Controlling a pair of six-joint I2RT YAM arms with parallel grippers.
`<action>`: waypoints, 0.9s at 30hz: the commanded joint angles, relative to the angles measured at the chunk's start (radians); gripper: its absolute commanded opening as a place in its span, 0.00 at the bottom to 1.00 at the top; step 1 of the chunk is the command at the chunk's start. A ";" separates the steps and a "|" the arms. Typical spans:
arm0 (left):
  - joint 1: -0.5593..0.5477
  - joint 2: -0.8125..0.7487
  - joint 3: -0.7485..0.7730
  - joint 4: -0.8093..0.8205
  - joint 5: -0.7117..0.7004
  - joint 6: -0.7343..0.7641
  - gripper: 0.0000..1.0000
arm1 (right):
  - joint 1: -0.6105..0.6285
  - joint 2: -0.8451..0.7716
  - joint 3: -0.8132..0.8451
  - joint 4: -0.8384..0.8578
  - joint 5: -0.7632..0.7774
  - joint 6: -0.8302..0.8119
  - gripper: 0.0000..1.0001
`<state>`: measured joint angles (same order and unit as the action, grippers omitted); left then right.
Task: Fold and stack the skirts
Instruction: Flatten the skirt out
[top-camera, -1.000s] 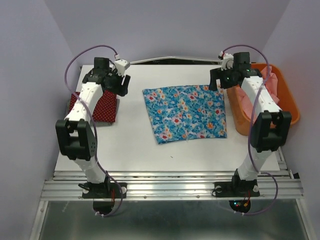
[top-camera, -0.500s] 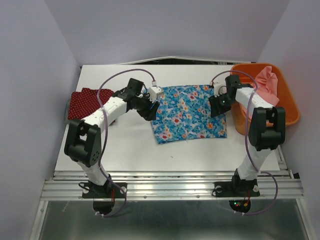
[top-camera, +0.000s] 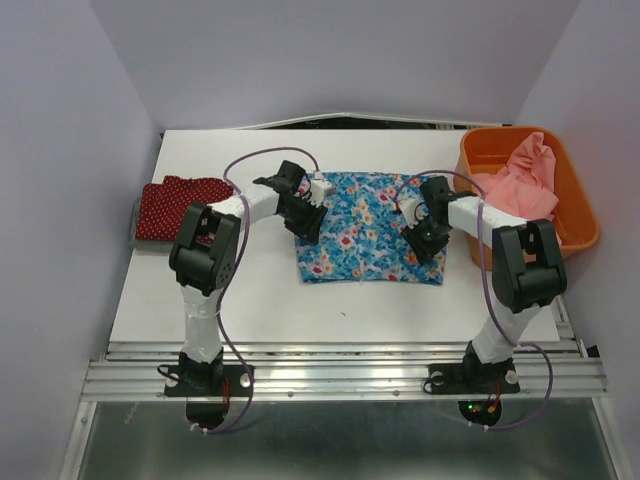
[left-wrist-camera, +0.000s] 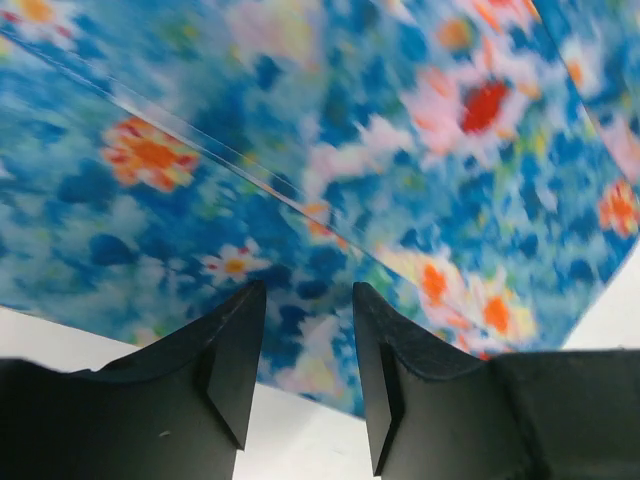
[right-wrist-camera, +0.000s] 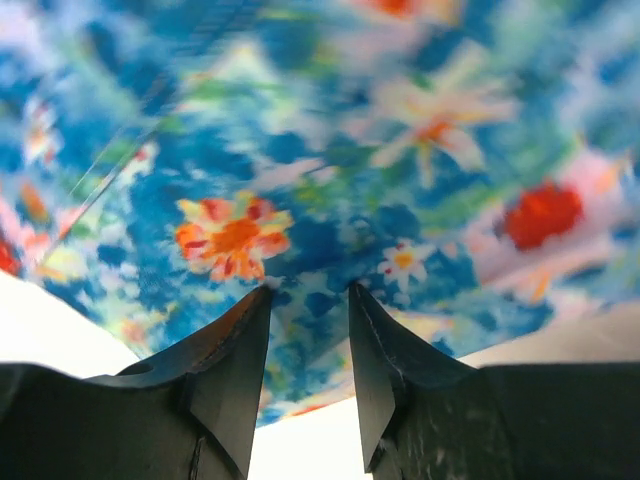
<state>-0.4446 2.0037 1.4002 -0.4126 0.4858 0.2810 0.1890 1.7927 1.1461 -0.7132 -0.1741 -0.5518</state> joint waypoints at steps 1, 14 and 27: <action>0.082 0.101 0.143 -0.069 -0.125 0.007 0.50 | 0.147 0.019 -0.083 -0.057 -0.155 0.062 0.42; 0.198 0.253 0.789 -0.195 -0.164 0.084 0.70 | 0.258 0.017 0.345 -0.129 -0.512 0.248 0.55; 0.199 -0.062 0.134 -0.075 -0.036 -0.015 0.64 | 0.132 0.142 0.209 -0.029 -0.042 -0.055 0.51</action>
<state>-0.2474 1.9495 1.6726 -0.4938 0.3962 0.3092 0.3080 1.9114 1.4475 -0.7773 -0.3485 -0.4984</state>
